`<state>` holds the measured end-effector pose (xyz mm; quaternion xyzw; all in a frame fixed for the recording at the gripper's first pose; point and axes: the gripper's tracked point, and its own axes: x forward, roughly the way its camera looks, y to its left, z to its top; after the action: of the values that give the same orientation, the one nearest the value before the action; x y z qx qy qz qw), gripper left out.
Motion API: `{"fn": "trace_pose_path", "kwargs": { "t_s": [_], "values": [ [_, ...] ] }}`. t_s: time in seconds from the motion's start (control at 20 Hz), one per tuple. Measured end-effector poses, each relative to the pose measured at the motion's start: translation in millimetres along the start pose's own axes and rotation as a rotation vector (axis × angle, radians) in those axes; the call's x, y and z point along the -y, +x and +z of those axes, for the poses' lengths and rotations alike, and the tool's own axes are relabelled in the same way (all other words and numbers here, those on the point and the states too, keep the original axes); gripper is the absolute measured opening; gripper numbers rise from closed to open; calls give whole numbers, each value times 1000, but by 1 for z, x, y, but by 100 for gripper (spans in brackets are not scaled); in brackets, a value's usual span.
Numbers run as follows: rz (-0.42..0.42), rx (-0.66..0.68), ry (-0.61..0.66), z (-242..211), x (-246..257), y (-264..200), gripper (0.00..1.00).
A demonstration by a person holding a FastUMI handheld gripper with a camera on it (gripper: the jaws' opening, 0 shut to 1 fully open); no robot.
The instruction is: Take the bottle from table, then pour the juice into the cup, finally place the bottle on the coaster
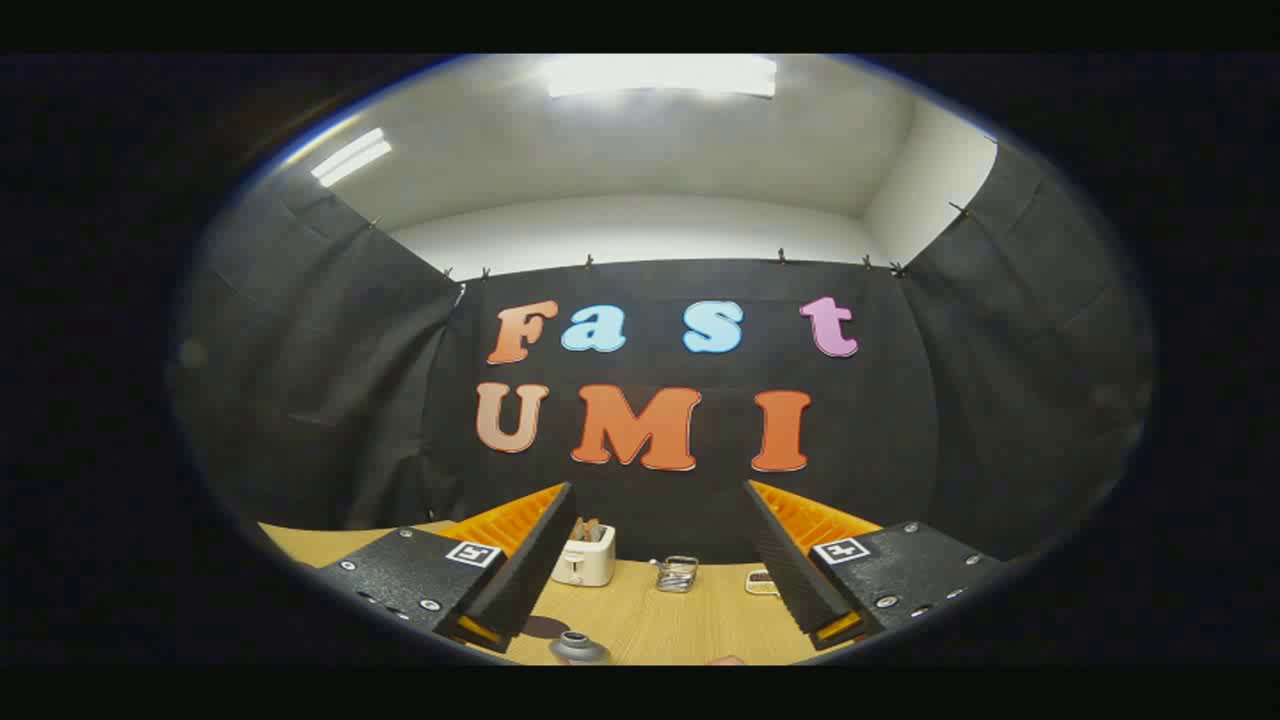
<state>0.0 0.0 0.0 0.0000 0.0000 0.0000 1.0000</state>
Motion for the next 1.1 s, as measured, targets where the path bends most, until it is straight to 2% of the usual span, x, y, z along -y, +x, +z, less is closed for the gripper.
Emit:
{"fn": "trace_pose_path", "kwargs": {
  "t_s": [0.65,1.1],
  "values": [
    [-16,-38,26,-25,4,11,97],
    [64,-60,51,-51,-16,2,97]
  ]
}}
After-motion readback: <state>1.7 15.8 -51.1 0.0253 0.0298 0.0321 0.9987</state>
